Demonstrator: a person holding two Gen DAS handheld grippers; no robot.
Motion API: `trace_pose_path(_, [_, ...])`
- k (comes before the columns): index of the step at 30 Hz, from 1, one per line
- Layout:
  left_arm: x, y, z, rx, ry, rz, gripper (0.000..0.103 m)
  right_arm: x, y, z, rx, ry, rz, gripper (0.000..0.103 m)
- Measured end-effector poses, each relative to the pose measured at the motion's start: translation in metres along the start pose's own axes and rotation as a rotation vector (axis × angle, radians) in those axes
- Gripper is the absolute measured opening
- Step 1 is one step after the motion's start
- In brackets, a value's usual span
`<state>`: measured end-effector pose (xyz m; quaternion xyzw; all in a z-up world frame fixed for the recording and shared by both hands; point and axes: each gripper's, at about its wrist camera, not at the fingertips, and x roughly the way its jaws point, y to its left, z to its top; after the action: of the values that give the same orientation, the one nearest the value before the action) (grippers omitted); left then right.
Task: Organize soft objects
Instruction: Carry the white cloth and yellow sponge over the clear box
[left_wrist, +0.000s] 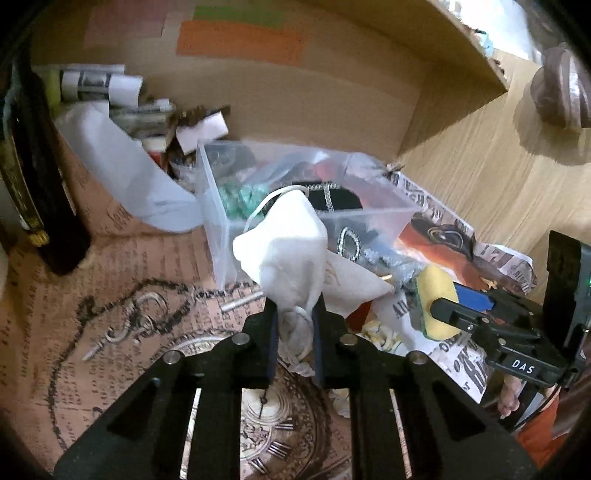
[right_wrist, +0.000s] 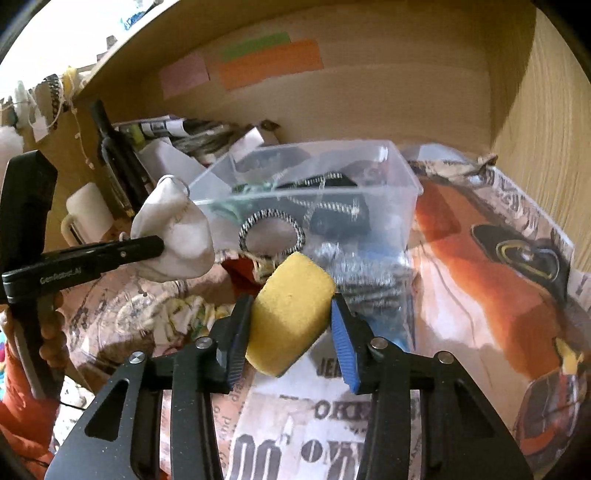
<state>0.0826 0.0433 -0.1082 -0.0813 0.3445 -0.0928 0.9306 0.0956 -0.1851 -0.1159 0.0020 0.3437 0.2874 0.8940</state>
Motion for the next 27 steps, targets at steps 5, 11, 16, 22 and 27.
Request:
trace_pose_path(5, [-0.013,-0.004,0.012,0.010,-0.051,0.009,0.015,-0.006,-0.002,0.015,0.010,-0.054,0.004,0.038])
trace_pose_path(11, [-0.020,-0.003,0.034,-0.013,-0.118,0.014,0.015,-0.013,-0.005,0.041,0.003,-0.139,-0.010,0.038])
trace_pose_path(16, [-0.016,-0.001,0.054,-0.025,-0.150,0.021,0.015,-0.019,-0.009,0.070,-0.036,-0.213,-0.041,0.039])
trace_pose_path(22, [-0.008,-0.002,0.078,-0.025,-0.184,0.045,0.015,-0.013,-0.015,0.101,-0.077,-0.253,-0.081,0.039])
trace_pose_path(27, [0.008,0.000,0.094,-0.025,-0.174,0.056,0.015,0.002,-0.016,0.118,-0.089,-0.248,-0.090,0.039])
